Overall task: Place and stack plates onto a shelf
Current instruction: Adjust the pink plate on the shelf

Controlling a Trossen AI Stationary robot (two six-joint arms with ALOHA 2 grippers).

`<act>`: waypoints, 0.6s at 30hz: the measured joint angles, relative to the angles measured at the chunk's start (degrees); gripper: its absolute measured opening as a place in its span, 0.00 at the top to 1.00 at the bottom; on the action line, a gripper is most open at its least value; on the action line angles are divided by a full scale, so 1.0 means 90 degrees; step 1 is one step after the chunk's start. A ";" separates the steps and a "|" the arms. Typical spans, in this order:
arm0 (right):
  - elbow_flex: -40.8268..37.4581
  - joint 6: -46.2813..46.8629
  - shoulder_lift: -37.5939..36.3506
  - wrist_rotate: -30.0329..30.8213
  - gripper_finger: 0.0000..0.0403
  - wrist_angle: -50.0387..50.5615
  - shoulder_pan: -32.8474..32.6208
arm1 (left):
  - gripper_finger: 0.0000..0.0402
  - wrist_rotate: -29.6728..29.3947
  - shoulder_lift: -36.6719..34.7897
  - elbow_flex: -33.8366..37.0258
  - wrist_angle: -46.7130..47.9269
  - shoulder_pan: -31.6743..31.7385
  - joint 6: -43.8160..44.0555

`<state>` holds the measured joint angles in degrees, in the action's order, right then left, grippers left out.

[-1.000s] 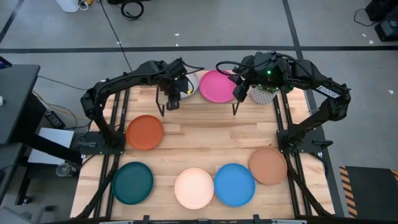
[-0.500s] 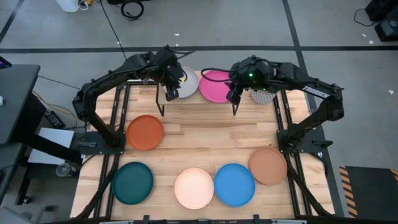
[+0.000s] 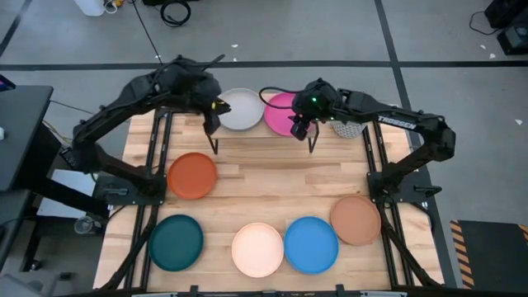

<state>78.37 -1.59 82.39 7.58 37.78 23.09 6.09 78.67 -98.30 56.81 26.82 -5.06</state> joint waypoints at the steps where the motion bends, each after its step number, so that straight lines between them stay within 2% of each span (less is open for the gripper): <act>1: -0.0187 -0.0011 0.0000 -0.0031 0.61 -0.0246 0.0100 | 0.86 0.0004 -0.0067 0.0000 0.0001 -0.0035 0.0119; 9: -0.1298 -0.0381 0.0000 -0.0639 0.61 -0.1816 0.0651 | 0.86 -0.0005 -0.0654 0.0000 -0.0326 -0.0465 0.0782; 18: -0.1874 -0.0772 0.0000 -0.0656 0.61 -0.2158 0.0676 | 0.86 -0.0129 -0.1214 0.0000 -0.0967 -0.0577 0.1128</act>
<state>61.50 -8.54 82.39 1.67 18.36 29.17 4.93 67.74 -98.30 48.11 21.63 5.09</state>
